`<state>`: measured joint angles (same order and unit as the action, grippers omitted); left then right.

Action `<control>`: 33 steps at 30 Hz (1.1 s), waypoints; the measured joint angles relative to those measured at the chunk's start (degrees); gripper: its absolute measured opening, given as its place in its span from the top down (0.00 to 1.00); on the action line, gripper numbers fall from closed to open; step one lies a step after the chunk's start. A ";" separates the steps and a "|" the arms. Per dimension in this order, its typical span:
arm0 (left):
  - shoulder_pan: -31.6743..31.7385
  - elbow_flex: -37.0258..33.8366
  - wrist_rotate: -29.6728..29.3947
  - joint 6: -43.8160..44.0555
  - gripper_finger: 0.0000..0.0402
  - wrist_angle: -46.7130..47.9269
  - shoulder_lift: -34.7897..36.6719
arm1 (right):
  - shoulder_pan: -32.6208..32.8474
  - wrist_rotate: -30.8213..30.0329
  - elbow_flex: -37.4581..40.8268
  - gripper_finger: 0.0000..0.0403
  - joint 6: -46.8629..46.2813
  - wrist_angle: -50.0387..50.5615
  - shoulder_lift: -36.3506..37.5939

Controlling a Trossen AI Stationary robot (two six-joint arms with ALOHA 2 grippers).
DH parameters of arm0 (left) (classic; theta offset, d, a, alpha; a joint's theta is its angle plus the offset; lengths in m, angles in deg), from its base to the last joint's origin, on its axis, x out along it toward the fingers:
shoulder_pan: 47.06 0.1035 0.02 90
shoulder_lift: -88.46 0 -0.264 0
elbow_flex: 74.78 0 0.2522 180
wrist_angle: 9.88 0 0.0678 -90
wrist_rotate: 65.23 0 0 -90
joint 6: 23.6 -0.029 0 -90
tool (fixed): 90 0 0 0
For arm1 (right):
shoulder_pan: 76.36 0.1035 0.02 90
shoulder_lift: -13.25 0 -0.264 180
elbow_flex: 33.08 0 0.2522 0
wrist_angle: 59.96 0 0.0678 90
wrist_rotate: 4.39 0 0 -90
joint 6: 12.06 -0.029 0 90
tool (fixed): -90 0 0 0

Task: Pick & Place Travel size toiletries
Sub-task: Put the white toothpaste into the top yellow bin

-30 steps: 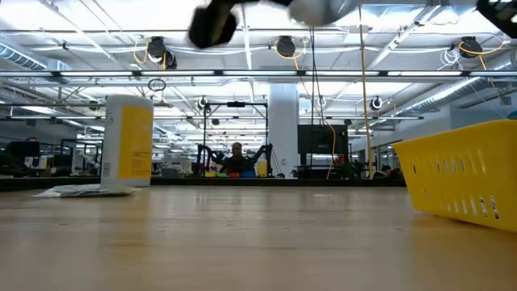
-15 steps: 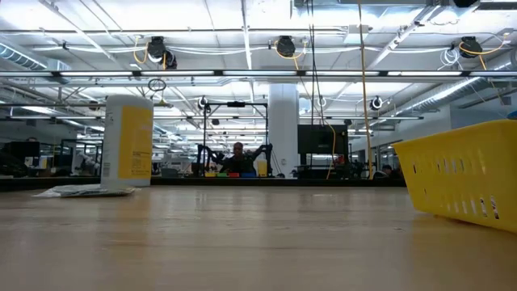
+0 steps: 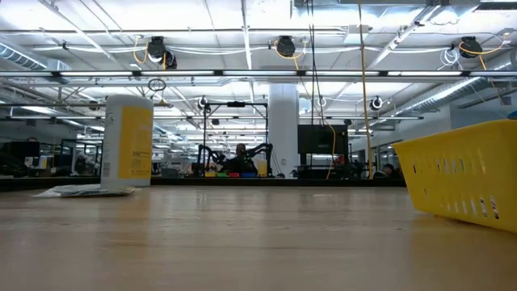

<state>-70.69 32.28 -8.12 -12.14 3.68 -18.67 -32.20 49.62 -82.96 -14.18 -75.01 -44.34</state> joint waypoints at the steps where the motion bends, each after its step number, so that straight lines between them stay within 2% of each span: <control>1: 0.00 -0.02 -0.45 -0.07 0.98 0.02 0.00 | -0.55 0.00 0.00 0.63 0.89 -1.77 -0.94; 6: 0.00 -0.01 -3.24 -0.23 0.98 0.06 -0.15 | -2.97 0.00 0.00 0.63 3.94 -8.62 -4.88; 20: 0.07 0.00 -5.17 -1.96 0.98 0.10 -0.17 | -5.57 0.16 0.00 0.63 9.07 -21.82 -8.91; 33: -0.02 0.00 -7.26 -2.01 0.97 0.51 -0.33 | -5.10 -0.25 0.00 0.63 9.28 -22.42 -8.86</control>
<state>-70.71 32.28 -15.37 -14.15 4.19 -19.00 -37.30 49.37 -82.96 -4.90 -97.43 -53.20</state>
